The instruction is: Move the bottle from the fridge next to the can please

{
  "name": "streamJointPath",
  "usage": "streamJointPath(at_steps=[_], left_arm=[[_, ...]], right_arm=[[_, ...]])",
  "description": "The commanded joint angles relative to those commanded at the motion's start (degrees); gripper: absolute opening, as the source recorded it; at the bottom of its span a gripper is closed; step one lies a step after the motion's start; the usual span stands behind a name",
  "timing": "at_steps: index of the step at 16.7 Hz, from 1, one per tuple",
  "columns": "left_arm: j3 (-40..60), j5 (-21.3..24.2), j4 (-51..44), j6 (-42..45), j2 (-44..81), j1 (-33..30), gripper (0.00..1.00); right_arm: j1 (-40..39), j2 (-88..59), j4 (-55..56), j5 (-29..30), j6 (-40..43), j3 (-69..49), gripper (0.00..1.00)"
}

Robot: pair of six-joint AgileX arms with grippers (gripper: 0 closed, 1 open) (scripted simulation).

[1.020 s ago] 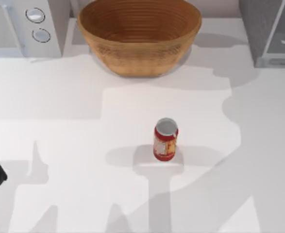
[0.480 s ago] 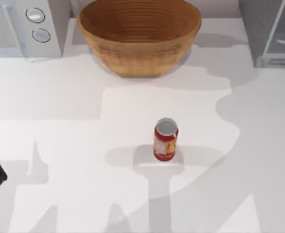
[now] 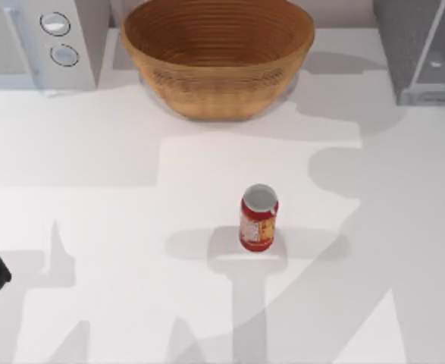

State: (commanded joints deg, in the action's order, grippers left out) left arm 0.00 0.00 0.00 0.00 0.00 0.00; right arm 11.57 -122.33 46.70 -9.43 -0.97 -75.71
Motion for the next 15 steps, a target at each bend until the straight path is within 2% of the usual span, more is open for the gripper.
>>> streamJointPath(at_steps=[5, 12, 15], left_arm=[[0.00, 0.00, 0.00, 0.00, 0.00, 0.00, 1.00], [0.00, 0.00, 0.00, 0.00, 0.00, 0.00, 1.00], [0.00, 0.00, 0.00, 0.00, 0.00, 0.00, 1.00]], right_arm=[[0.80, 2.89, 1.58, -0.40, -0.13, 4.31, 0.00], [3.40, 18.11, 8.64, -3.57, -0.21, 28.74, 0.00], [4.23, 23.21, 11.10, -4.60, -0.21, 34.99, 0.00]])
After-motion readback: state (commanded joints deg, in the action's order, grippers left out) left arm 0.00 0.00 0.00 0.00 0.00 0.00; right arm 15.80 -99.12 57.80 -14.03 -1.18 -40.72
